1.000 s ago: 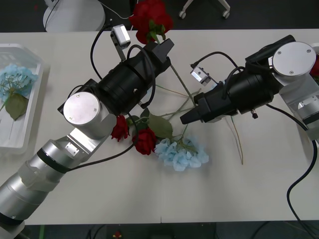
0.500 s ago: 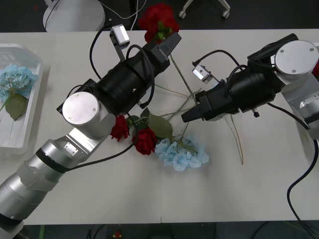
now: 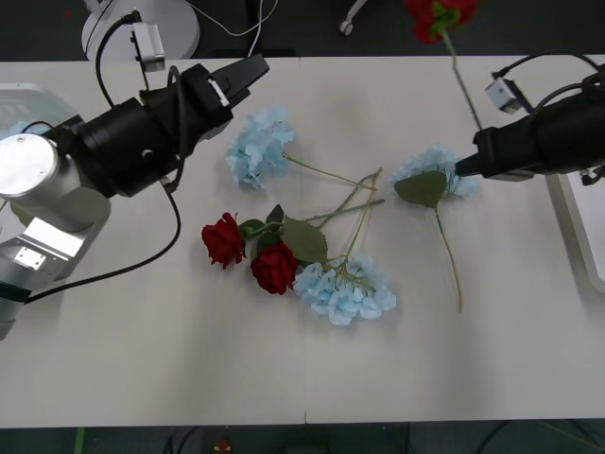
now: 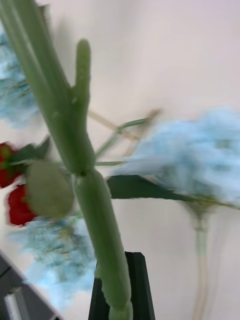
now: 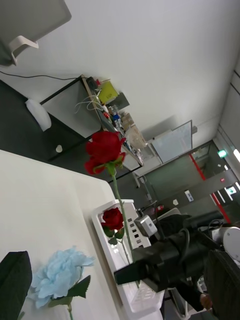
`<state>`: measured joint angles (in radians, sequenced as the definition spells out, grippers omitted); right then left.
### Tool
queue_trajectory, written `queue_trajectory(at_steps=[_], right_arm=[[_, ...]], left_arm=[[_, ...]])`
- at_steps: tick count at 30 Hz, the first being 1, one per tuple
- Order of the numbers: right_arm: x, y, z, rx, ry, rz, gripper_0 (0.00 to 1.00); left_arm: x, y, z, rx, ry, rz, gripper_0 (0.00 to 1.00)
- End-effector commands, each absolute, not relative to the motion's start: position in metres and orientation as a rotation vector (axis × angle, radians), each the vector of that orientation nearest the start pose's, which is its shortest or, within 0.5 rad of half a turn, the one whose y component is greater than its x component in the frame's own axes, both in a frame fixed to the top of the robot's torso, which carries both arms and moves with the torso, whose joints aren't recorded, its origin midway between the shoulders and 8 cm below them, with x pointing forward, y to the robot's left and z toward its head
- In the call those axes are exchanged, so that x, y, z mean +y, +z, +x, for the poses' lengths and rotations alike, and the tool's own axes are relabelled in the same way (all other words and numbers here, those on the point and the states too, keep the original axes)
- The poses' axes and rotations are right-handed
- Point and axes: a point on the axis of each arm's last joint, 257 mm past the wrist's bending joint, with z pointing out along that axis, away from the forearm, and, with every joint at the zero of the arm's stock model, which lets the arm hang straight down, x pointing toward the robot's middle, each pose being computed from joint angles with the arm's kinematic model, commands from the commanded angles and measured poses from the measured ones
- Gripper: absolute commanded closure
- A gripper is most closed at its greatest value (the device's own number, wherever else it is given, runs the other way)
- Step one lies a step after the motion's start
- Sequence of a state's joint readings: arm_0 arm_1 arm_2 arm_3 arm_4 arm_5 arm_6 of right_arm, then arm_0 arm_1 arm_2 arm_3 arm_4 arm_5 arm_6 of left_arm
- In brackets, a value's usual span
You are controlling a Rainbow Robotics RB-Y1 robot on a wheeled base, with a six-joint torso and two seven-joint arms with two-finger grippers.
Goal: Put the red flowers into the right box and the blue flowers into the left box
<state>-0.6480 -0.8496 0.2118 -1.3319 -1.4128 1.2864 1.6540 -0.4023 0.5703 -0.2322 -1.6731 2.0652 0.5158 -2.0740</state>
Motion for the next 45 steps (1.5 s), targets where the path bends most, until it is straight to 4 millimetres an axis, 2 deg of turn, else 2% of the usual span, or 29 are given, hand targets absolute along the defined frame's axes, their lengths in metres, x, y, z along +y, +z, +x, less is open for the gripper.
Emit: queue_trajectory(at_steps=[1, 3, 4, 6, 7, 9, 10, 12, 13, 15, 16, 18, 21, 25, 32, 34, 40, 44, 45], right_arm=[[-0.366, -0.137, 0.571, 2.452, 0.326, -0.171, 1.0], [-0.425, -0.138, 0.573, 2.463, 0.179, -0.08, 1.0], [-0.439, -0.138, 0.571, 2.467, 0.144, -0.062, 1.0], [-0.496, -0.133, 0.562, 2.482, -0.014, -0.002, 1.0], [-0.509, -0.13, 0.559, 2.482, -0.051, 0.008, 1.0], [-0.554, -0.128, 0.545, 2.503, -0.182, 0.056, 1.0], [-0.565, -0.128, 0.541, 2.507, -0.212, 0.07, 1.0], [-0.602, -0.127, 0.528, 2.518, -0.311, 0.13, 1.0], [-0.611, -0.128, 0.524, 2.519, -0.333, 0.144, 1.0], [-0.649, -0.131, 0.51, 2.519, -0.443, 0.2, 1.0], [-0.657, -0.132, 0.507, 2.518, -0.472, 0.207, 1.0], [-0.692, -0.133, 0.494, 2.502, -0.606, 0.229, 1.0], [-0.722, -0.144, 0.482, 2.488, -0.734, 0.219, 1.0], [-0.744, -0.169, 0.47, 2.479, -0.852, 0.173, 1.0], [-0.748, -0.207, 0.457, 2.525, -0.929, 0.12, 1.0], [-0.746, -0.22, 0.453, 2.544, -0.941, 0.116, 1.0], [-0.739, -0.236, 0.453, 2.564, -0.957, 0.107, 1.0], [-0.736, -0.237, 0.455, 2.562, -0.969, 0.091, 1.0], [-0.735, -0.237, 0.457, 2.559, -0.967, 0.086, 0.88]], left_arm=[[0.126, -0.027, 0.536, 1.574, -1.35, 0.13, 0.0], [0.145, -0.04, 0.543, 1.621, -1.337, 0.13, 0.0], [0.149, -0.045, 0.545, 1.637, -1.335, 0.129, 0.0], [0.165, -0.062, 0.555, 1.697, -1.31, 0.122, 0.0], [0.169, -0.067, 0.558, 1.713, -1.299, 0.121, 0.0], [0.179, -0.081, 0.567, 1.77, -1.261, 0.12, 0.0], [0.181, -0.083, 0.569, 1.781, -1.252, 0.119, 0.0], [0.185, -0.09, 0.578, 1.834, -1.222, 0.116, 0.0], [0.184, -0.091, 0.58, 1.848, -1.225, 0.107, 0.0], [0.183, -0.093, 0.586, 1.904, -1.203, 0.08, 0.0], [0.183, -0.093, 0.588, 1.915, -1.199, 0.073, 0.0], [0.182, -0.094, 0.592, 1.968, -1.176, 0.04, 0.0], [0.181, -0.099, 0.591, 2.044, -1.143, 0.013, 0.0], [0.173, -0.101, 0.584, 2.142, -1.096, -0.045, 0.0], [0.158, -0.092, 0.563, 2.274, -1.04, -0.24, 0.0], [0.151, -0.088, 0.553, 2.31, -1.034, -0.343, 0.0], [0.137, -0.091, 0.538, 2.353, -1.065, -0.626, 0.0], [0.125, -0.091, 0.536, 2.331, -1.098, -0.777, 0.0], [0.119, -0.09, 0.536, 2.315, -1.116, -0.852, 0.0]])
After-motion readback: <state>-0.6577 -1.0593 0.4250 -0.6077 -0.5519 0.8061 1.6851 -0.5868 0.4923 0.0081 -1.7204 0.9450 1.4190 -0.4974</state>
